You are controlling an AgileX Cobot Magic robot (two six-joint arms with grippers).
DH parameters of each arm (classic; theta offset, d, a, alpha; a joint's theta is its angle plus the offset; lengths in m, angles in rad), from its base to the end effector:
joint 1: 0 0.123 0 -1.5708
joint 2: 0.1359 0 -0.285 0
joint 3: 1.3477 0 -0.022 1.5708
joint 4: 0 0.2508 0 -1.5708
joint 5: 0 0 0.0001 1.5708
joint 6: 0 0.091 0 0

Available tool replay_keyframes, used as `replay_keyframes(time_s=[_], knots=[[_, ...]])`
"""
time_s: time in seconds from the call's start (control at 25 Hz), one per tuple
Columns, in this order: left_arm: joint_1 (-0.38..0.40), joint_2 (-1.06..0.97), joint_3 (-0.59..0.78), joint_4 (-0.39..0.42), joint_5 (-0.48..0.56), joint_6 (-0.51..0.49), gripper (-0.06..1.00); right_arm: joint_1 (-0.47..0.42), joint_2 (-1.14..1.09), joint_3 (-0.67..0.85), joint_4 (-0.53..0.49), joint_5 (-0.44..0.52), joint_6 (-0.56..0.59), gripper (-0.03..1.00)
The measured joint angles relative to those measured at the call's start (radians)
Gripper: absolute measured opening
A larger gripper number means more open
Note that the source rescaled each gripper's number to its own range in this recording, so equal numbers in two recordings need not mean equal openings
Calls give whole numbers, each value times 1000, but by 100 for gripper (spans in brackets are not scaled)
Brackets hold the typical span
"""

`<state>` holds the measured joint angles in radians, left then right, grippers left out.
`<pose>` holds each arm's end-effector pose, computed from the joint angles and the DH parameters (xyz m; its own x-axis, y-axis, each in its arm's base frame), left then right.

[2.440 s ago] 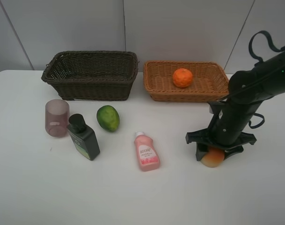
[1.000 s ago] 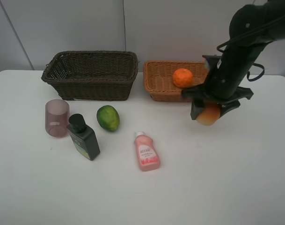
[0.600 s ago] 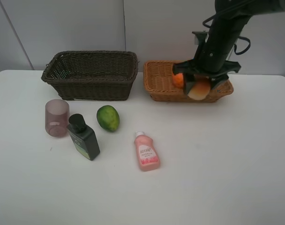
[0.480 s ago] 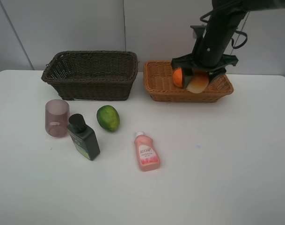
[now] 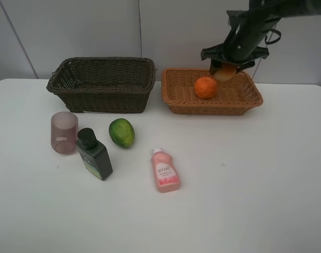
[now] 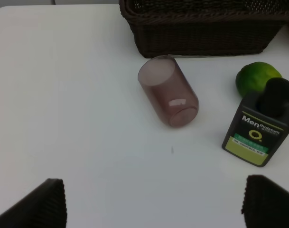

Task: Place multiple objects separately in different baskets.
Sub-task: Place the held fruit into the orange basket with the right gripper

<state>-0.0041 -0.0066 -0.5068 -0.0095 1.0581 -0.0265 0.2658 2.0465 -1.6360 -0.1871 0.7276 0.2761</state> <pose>-0.0066 -0.0007 0.2794 -0.4418 -0.0293 -0.8966 -0.0022 0.9995 -0.0316 0.4409 0.1084 0.2195 -0.8526 -0.0930 -0.5142 -0.0859 0.9956 -0.0376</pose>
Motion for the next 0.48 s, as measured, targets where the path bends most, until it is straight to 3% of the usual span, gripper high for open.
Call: replay_keyframes(time_s=[0.48], knots=[[0, 0, 0, 0, 0, 0, 92, -51, 91, 0, -22, -50, 0, 21]])
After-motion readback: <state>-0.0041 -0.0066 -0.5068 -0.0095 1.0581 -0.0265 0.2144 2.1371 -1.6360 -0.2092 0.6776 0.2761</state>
